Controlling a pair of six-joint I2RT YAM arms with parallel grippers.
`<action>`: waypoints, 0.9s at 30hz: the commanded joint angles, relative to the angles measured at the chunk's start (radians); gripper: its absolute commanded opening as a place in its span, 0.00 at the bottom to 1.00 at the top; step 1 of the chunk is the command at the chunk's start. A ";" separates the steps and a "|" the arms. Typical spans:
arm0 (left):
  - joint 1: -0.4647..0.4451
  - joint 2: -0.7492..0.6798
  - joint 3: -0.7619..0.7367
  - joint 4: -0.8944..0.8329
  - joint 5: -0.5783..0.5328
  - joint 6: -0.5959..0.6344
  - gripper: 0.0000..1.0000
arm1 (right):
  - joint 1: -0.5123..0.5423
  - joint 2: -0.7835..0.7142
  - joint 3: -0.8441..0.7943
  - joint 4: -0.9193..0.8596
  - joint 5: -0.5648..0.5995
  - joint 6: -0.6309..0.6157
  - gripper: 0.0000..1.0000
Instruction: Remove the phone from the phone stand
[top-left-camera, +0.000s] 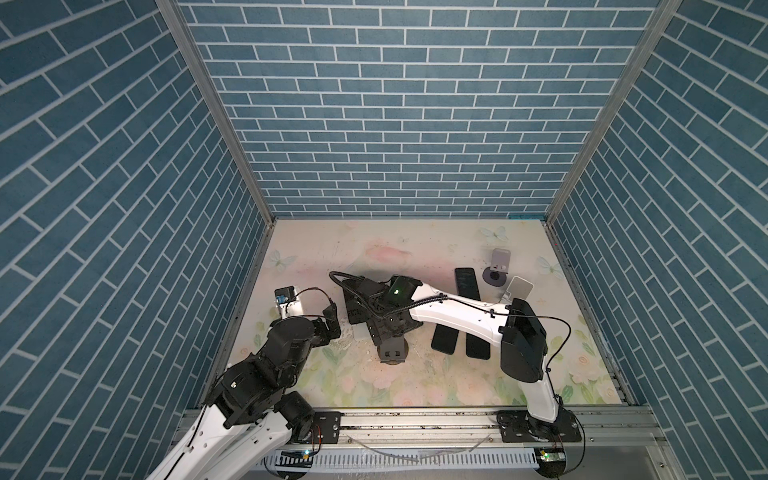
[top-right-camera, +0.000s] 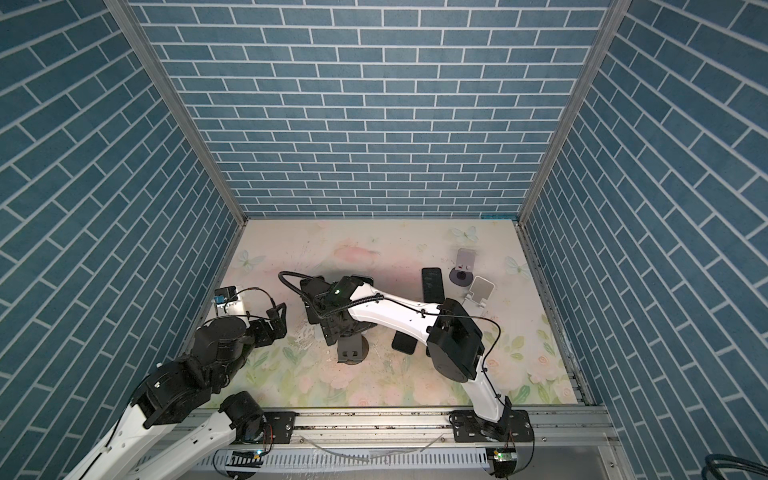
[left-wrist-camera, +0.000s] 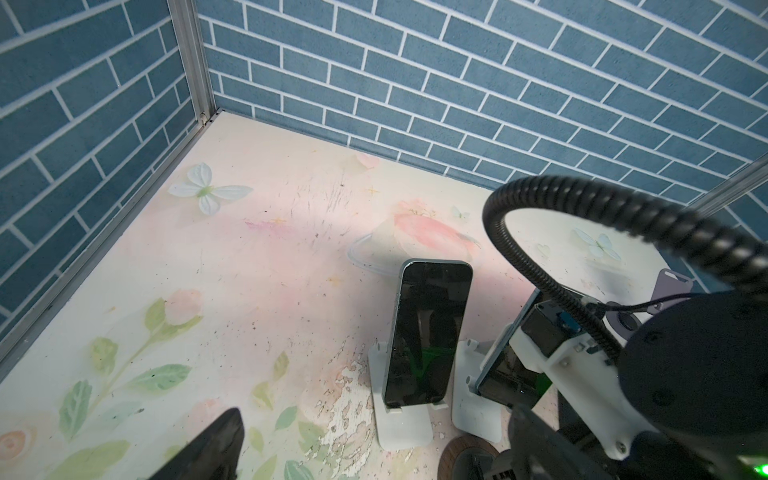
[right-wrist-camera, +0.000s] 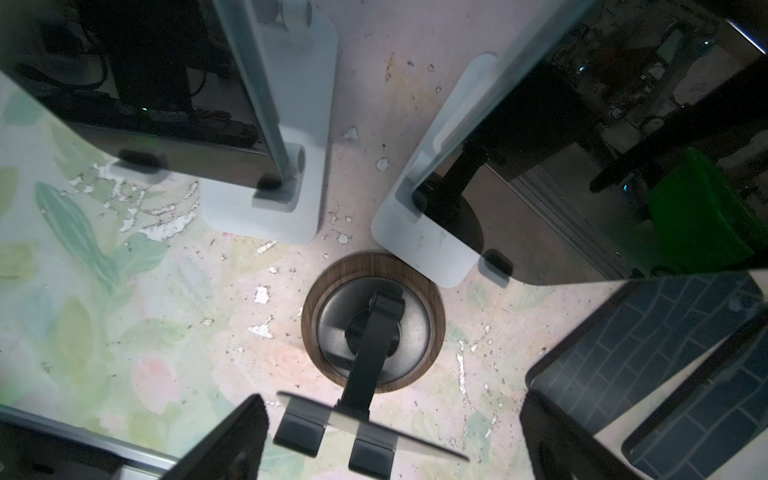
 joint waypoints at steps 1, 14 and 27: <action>0.006 0.006 -0.010 0.004 -0.005 -0.001 1.00 | 0.004 0.022 0.026 -0.094 0.045 0.042 0.95; 0.007 0.041 -0.016 0.035 -0.001 0.010 1.00 | 0.004 -0.018 -0.080 -0.093 0.036 0.049 0.90; 0.005 0.048 -0.022 0.040 0.000 0.011 1.00 | 0.003 -0.023 -0.103 -0.082 0.020 0.039 0.51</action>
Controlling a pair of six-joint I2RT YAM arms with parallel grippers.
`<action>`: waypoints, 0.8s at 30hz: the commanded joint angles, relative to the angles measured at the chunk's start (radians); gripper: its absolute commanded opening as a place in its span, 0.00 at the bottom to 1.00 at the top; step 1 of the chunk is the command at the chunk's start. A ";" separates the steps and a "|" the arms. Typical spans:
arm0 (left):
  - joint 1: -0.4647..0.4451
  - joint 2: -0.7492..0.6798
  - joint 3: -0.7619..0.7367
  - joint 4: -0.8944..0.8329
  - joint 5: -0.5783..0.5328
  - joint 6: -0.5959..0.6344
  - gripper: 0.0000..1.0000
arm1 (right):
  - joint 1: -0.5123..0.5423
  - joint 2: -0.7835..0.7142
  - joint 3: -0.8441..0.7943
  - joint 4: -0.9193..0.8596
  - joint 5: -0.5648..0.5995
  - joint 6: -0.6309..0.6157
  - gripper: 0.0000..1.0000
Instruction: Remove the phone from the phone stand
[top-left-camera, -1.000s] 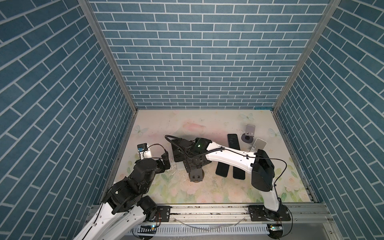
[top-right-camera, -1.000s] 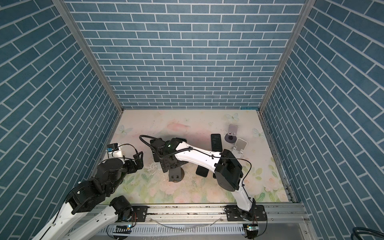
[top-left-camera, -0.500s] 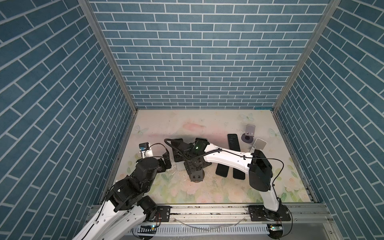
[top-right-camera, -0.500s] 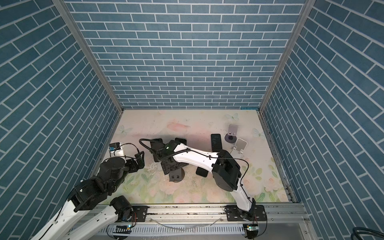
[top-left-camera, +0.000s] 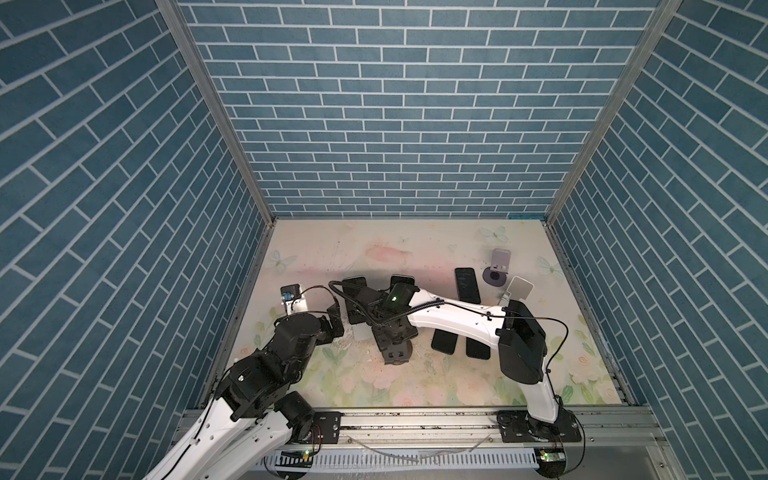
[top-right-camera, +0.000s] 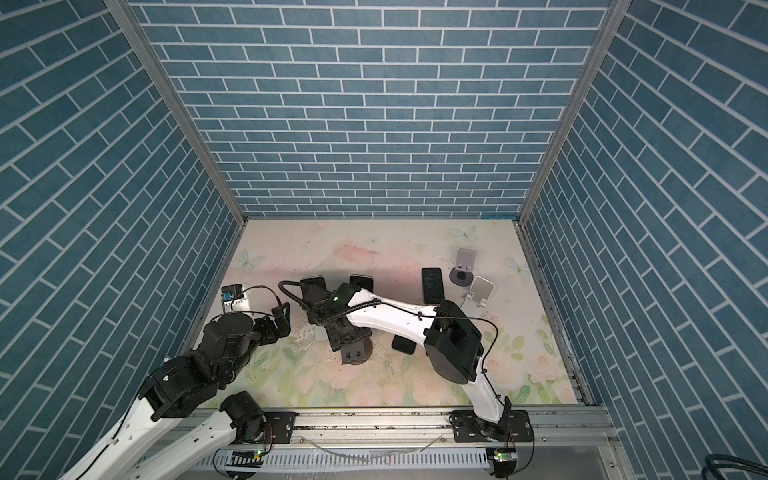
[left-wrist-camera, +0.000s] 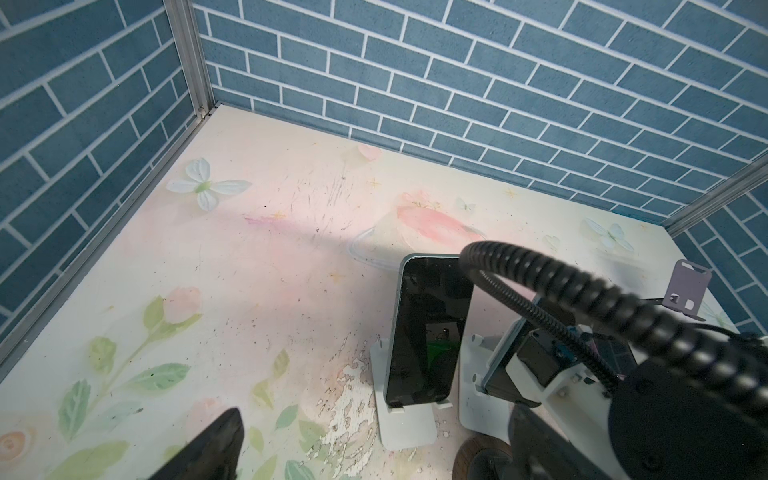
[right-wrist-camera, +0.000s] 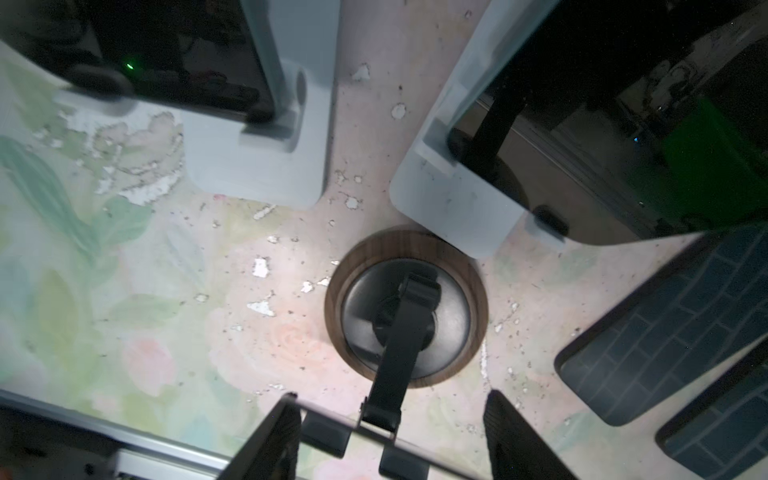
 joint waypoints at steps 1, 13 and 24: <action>0.005 0.007 -0.016 0.024 -0.001 0.008 1.00 | -0.010 -0.013 -0.054 -0.085 0.060 0.021 0.49; 0.006 0.019 -0.013 0.030 -0.001 0.018 1.00 | -0.010 -0.060 -0.099 -0.034 0.057 0.007 0.52; 0.007 0.027 -0.013 0.036 0.002 0.023 1.00 | -0.049 -0.181 -0.254 0.164 -0.077 -0.017 0.54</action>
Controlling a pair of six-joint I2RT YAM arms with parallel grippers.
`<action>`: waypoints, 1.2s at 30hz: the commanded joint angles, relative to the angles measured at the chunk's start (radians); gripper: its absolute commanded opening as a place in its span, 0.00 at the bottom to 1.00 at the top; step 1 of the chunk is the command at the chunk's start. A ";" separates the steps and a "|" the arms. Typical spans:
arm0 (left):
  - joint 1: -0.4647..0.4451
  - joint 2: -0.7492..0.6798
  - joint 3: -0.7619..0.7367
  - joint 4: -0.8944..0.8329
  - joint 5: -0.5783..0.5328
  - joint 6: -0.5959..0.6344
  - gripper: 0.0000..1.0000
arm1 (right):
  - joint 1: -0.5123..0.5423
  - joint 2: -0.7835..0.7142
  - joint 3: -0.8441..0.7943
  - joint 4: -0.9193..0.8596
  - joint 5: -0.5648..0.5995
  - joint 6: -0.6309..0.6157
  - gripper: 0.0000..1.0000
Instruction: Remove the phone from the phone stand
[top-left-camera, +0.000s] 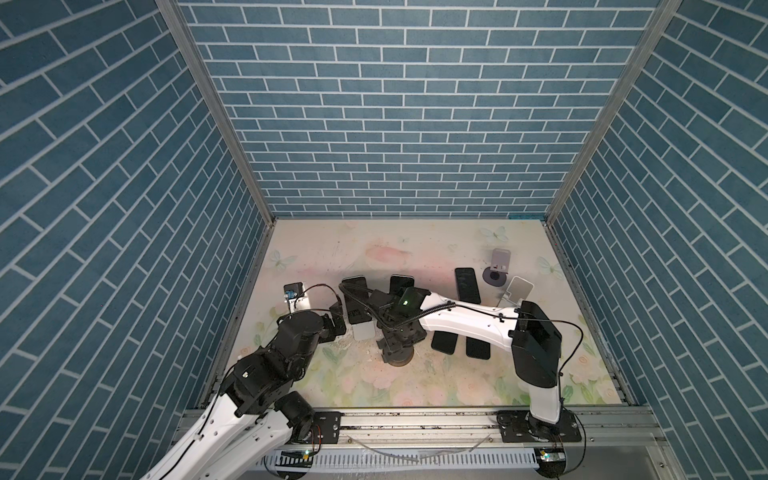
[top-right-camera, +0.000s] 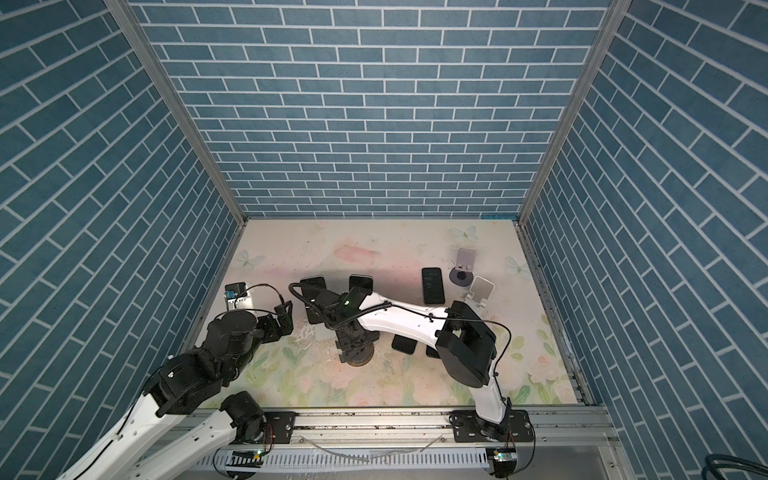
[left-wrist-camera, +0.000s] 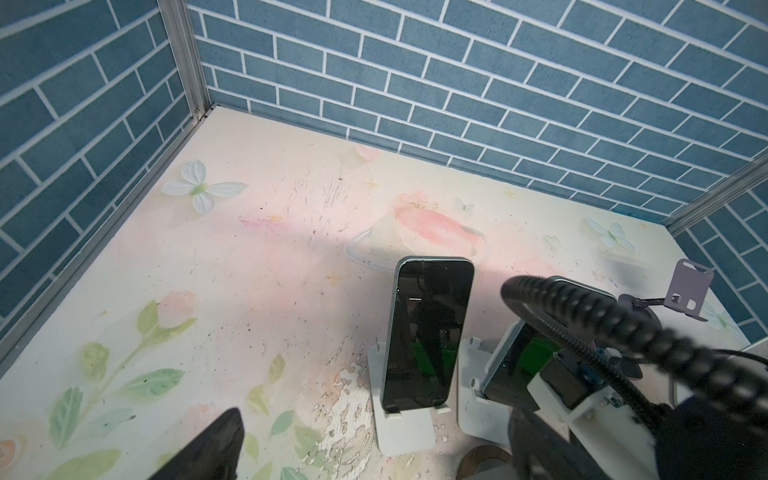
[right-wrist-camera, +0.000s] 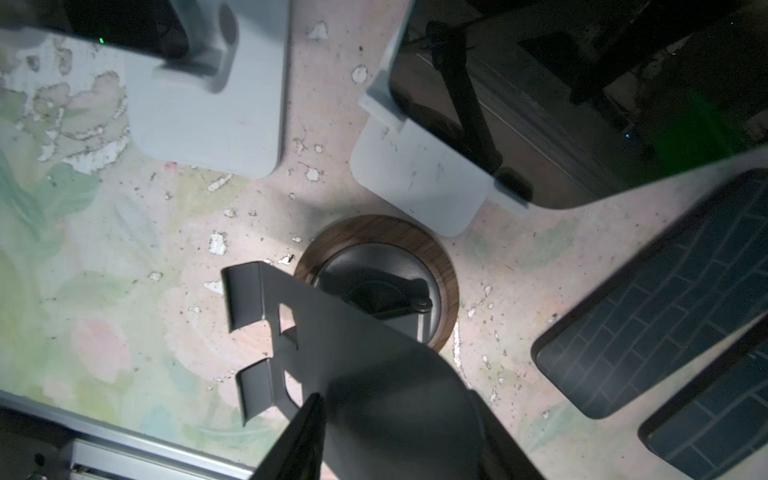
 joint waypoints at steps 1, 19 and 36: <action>0.005 0.002 -0.007 0.006 0.001 0.015 1.00 | -0.039 -0.092 -0.090 0.078 -0.074 -0.003 0.53; 0.006 0.016 0.000 0.001 -0.004 0.013 1.00 | -0.108 -0.177 -0.253 0.318 -0.334 -0.007 0.31; 0.007 0.040 0.020 -0.012 -0.020 0.022 1.00 | -0.126 -0.248 -0.311 0.354 -0.375 -0.050 0.00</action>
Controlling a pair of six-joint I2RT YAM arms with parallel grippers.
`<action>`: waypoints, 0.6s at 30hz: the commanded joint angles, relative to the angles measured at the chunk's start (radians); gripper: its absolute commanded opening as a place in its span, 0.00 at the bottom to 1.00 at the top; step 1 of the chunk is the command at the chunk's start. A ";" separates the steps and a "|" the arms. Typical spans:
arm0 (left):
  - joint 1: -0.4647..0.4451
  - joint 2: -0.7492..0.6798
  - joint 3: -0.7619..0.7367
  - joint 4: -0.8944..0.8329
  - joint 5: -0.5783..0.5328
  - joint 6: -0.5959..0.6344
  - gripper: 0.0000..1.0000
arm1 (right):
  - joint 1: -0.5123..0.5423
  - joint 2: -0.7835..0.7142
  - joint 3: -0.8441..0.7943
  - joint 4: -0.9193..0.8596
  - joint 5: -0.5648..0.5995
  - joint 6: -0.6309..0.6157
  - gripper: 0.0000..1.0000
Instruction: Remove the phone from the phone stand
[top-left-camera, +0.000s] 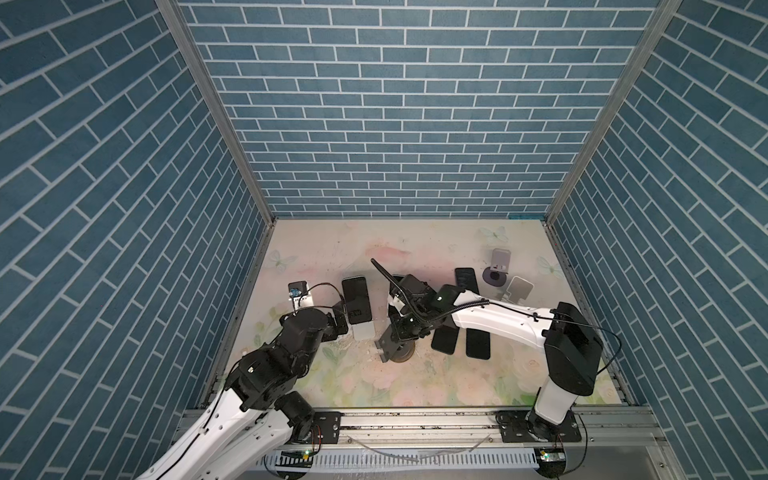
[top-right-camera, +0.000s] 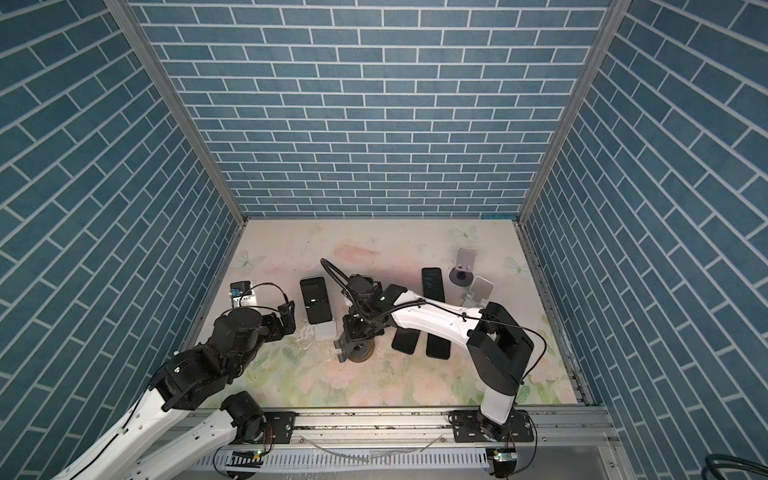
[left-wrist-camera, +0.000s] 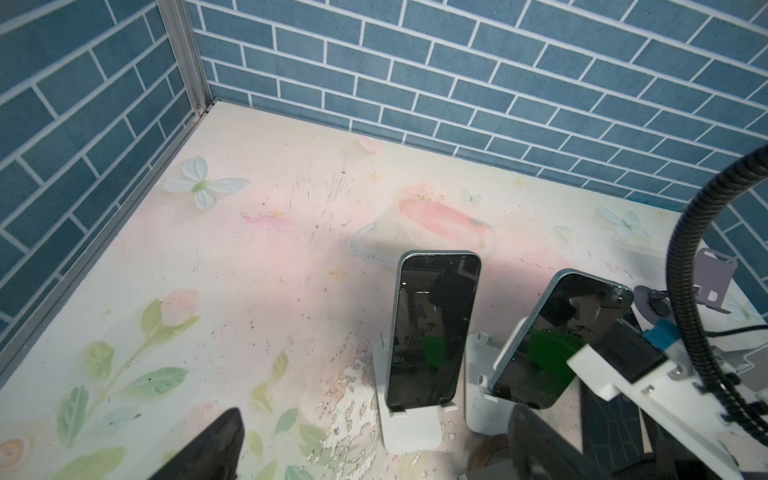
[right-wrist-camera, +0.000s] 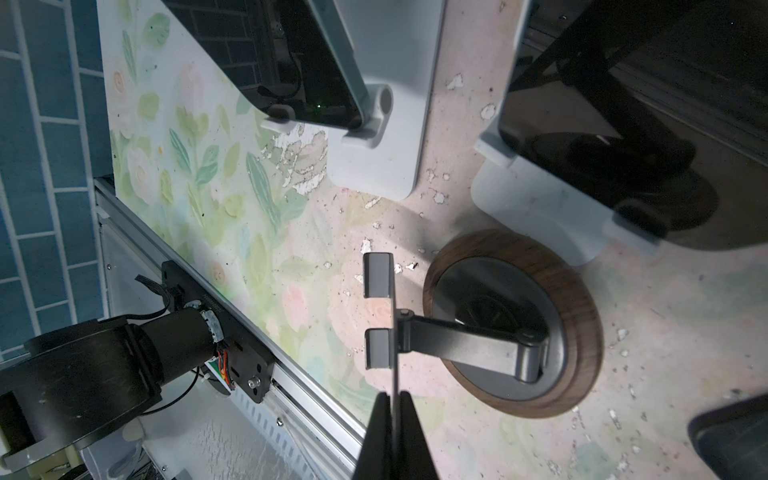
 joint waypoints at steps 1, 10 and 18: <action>0.005 0.006 0.021 -0.013 -0.016 0.014 1.00 | -0.005 -0.063 -0.030 -0.064 0.027 -0.051 0.00; 0.005 0.033 0.038 0.001 -0.017 0.019 1.00 | -0.092 -0.249 -0.106 -0.179 0.090 -0.075 0.00; 0.006 0.104 0.056 0.033 -0.009 0.026 0.99 | -0.266 -0.383 -0.160 -0.216 0.077 -0.103 0.00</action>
